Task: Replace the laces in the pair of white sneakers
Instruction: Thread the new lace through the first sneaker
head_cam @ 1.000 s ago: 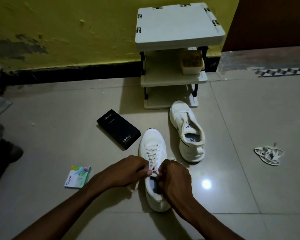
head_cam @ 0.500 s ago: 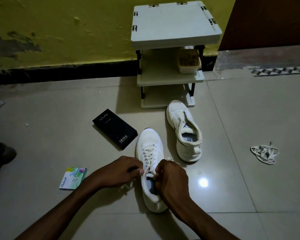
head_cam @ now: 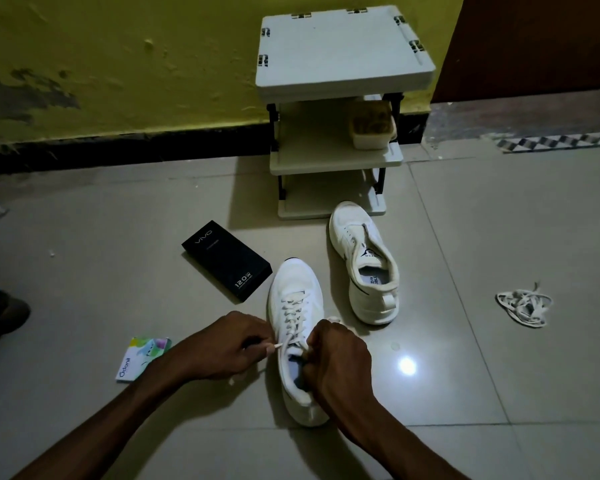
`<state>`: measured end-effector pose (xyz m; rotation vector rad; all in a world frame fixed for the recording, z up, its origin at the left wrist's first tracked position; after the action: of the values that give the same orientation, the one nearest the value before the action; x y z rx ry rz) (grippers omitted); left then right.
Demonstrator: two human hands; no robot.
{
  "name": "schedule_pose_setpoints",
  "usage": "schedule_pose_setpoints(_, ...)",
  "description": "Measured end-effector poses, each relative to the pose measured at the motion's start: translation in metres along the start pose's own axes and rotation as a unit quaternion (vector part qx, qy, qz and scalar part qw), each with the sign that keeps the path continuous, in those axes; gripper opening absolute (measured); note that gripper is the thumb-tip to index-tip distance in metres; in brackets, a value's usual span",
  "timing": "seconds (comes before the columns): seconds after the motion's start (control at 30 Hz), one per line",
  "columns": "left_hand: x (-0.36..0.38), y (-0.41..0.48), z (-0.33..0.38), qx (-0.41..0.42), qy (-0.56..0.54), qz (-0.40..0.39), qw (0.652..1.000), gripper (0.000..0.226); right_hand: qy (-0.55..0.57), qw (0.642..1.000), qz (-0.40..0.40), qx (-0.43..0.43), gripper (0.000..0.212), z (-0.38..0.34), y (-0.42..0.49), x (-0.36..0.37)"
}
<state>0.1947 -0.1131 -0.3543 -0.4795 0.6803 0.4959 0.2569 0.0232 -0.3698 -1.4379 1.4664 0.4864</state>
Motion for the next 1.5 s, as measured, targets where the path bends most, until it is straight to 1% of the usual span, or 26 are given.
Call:
schedule_pose_setpoints(0.1,0.004,0.001,-0.003,-0.026,0.004,-0.010,1.000,0.032,0.015,0.999,0.028,-0.018,0.045,0.001,-0.004,-0.006)
schedule_pose_setpoints(0.2,0.004,-0.002,-0.005,-0.078,0.019,0.009,0.997,0.031,0.065,0.996,0.052,-0.023,0.047,0.005,-0.007,-0.006)
schedule_pose_setpoints(0.27,0.007,-0.003,0.000,-0.092,0.019,0.030,0.995,0.035,0.087,0.994,0.061,-0.021,0.046,0.009,-0.007,-0.003)
schedule_pose_setpoints(0.33,0.013,-0.004,0.005,-0.095,0.008,0.058,0.994,0.036,0.106,0.993,0.055,-0.020,0.046,0.010,-0.008,0.000)
schedule_pose_setpoints(0.4,0.022,-0.003,0.007,-0.103,-0.002,0.082,0.991,0.032,0.112,0.992,0.046,-0.019,0.049,0.013,-0.006,0.005)
schedule_pose_setpoints(0.43,0.025,-0.003,0.008,-0.111,0.003,0.095,0.989,0.032,0.116,0.993,0.025,-0.010,0.047,0.014,-0.004,0.008)
schedule_pose_setpoints(0.53,0.026,-0.002,0.013,-0.131,0.051,0.154,0.978,0.039,0.137,0.990,-0.024,-0.016,0.033,0.015,-0.002,0.008)
schedule_pose_setpoints(0.57,0.027,-0.001,0.015,-0.137,0.065,0.165,0.974,0.037,0.153,0.988,-0.007,-0.032,0.023,0.013,-0.002,-0.004)
schedule_pose_setpoints(0.6,0.029,0.000,0.014,-0.151,0.067,0.171,0.971,0.036,0.181,0.981,0.036,-0.056,0.014,0.011,-0.004,-0.021)
schedule_pose_setpoints(0.63,0.033,0.000,0.010,-0.173,0.052,0.172,0.968,0.036,0.229,0.969,0.061,-0.067,0.011,0.012,-0.008,-0.035)
schedule_pose_setpoints(0.73,0.042,0.002,0.001,-0.219,0.047,0.181,0.958,0.038,0.406,0.910,0.051,-0.063,0.014,0.012,-0.011,-0.065)
schedule_pose_setpoints(0.87,0.041,0.006,0.001,-0.237,0.041,0.182,0.953,0.035,0.503,0.857,0.100,-0.046,0.017,0.011,-0.008,-0.091)
schedule_pose_setpoints(0.97,0.037,0.006,0.004,-0.249,0.044,0.185,0.950,0.032,0.565,0.819,0.103,-0.024,0.016,0.009,-0.007,-0.092)
schedule_pose_setpoints(1.03,0.035,0.005,0.007,-0.256,0.058,0.196,0.945,0.032,0.620,0.780,0.077,-0.028,0.021,0.001,-0.004,-0.094)
schedule_pose_setpoints(1.1,0.033,0.006,0.012,-0.260,0.058,0.208,0.941,0.031,0.699,0.714,0.012,-0.042,0.021,-0.014,-0.003,-0.097)
schedule_pose_setpoints(1.13,0.032,0.008,0.013,-0.263,0.057,0.212,0.940,0.029,0.719,0.693,-0.018,-0.047,0.021,-0.022,-0.004,-0.098)
schedule_pose_setpoints(1.17,0.031,0.009,0.015,-0.267,0.057,0.212,0.938,0.026,0.708,0.703,-0.036,-0.050,0.021,-0.026,-0.004,-0.098)
schedule_pose_setpoints(1.2,0.031,0.011,0.016,-0.272,0.060,0.208,0.937,0.023,0.662,0.747,-0.044,-0.048,0.022,-0.029,-0.004,-0.098)
schedule_pose_setpoints(1.23,0.031,0.013,0.017,-0.275,0.068,0.204,0.937,0.021,0.575,0.815,-0.044,-0.049,0.024,-0.029,-0.003,-0.096)
schedule_pose_setpoints(1.27,0.031,0.015,0.017,-0.278,0.072,0.201,0.937,0.022,0.442,0.895,-0.035,-0.057,0.025,-0.026,0.000,-0.094)
schedule_pose_setpoints(1.3,0.032,0.015,0.017,-0.278,0.071,0.202,0.936,0.024,0.280,0.957,-0.021,-0.071,0.023,-0.023,0.003,-0.091)
schedule_pose_setpoints(1.33,0.032,0.015,0.017,-0.278,0.066,0.206,0.936,0.029,0.117,0.989,-0.012,-0.084,0.019,-0.021,0.005,-0.085)
schedule_pose_setpoints(1.37,0.031,0.015,0.018,-0.276,0.062,0.214,0.935,0.032,-0.019,0.996,-0.003,-0.091,0.014,-0.017,0.005,-0.079)
schedule_pose_setpoints(1.4,0.031,0.014,0.019,-0.275,0.061,0.218,0.934,0.035,-0.114,0.989,0.008,-0.089,0.011,-0.013,0.005,-0.073)
schedule_pose_setpoints(1.43,0.032,0.014,0.019,-0.276,0.063,0.222,0.933,0.036,-0.168,0.982,0.018,-0.081,0.016,-0.008,0.006,-0.067)
schedule_pose_setpoints(1.5,0.033,0.014,0.018,-0.284,0.074,0.230,0.928,0.039,-0.203,0.977,0.011,-0.066,0.029,0.003,0.007,-0.055)
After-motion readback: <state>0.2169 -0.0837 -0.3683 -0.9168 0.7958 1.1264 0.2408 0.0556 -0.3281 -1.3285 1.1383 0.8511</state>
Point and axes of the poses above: each hand's wrist, its own y-axis towards the middle knuckle, its own x-axis out of the palm, z = x × y, the point moved 9 cm from there along y, towards the middle knuckle, and after that the axes turned 9 degrees about -y, right-handed, at the moved point
